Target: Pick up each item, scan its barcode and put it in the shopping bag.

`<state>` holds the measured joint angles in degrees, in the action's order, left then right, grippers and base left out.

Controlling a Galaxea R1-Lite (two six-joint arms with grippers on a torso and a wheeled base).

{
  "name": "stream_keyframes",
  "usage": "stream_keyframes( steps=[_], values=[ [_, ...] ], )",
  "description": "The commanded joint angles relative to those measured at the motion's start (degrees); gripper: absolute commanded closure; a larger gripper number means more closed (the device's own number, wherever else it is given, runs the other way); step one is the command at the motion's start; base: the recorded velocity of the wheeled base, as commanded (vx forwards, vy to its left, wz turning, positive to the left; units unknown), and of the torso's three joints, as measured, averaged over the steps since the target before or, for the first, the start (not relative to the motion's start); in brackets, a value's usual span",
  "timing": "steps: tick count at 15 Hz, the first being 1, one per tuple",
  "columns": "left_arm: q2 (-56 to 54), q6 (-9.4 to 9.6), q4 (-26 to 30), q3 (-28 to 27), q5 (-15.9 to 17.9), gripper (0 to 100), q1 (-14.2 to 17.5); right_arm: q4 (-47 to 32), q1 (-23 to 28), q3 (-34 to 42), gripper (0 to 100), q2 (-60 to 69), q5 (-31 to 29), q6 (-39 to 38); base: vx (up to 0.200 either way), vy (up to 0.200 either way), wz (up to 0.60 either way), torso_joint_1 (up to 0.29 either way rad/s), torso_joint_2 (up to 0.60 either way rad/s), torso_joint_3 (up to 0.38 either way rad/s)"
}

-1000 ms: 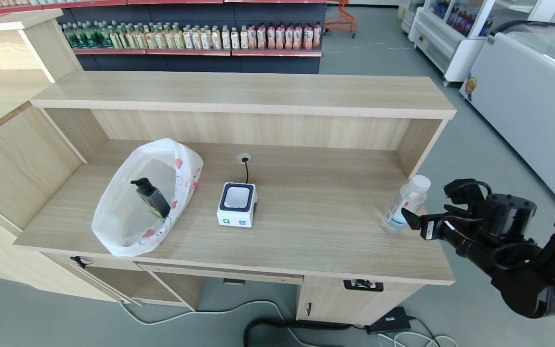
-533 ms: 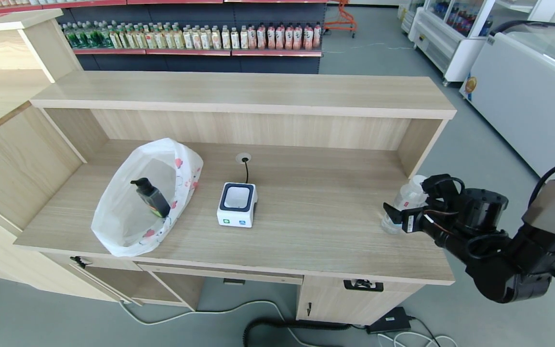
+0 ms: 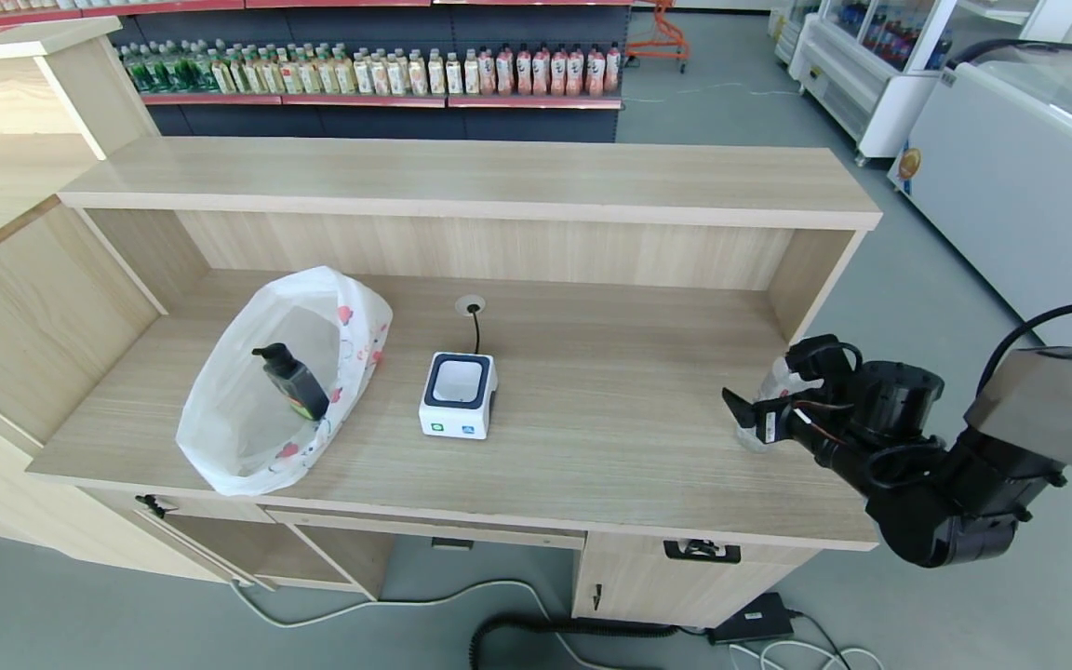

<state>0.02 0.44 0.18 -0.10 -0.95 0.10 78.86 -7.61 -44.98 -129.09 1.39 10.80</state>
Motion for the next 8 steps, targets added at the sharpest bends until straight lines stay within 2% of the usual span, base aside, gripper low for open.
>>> stream_keyframes(
  steps=[1,5,6,8],
  values=[
    [0.0,0.00,0.0,0.0,0.0,0,0.0,0.1,0.0,-1.3,0,-1.6,0.0,0.3,0.000,0.000,0.00,0.000,0.00,0.000],
    [0.0,0.00,0.0,0.0,0.0,0,0.0,-2.0,-0.2,-4.4,0,-2.6,1.7,0.3,0.000,0.000,0.00,0.000,0.00,0.000],
    [0.0,0.00,0.0,0.0,0.0,0,0.0,-2.4,-0.4,-5.0,100,-2.6,2.0,0.3,0.000,0.000,0.00,0.000,0.00,0.000],
    [0.0,0.00,0.0,0.0,0.0,0,0.0,-3.2,-1.0,-6.6,100,-2.6,2.0,0.3,0.000,0.000,0.00,0.000,0.00,0.000]
  ],
)
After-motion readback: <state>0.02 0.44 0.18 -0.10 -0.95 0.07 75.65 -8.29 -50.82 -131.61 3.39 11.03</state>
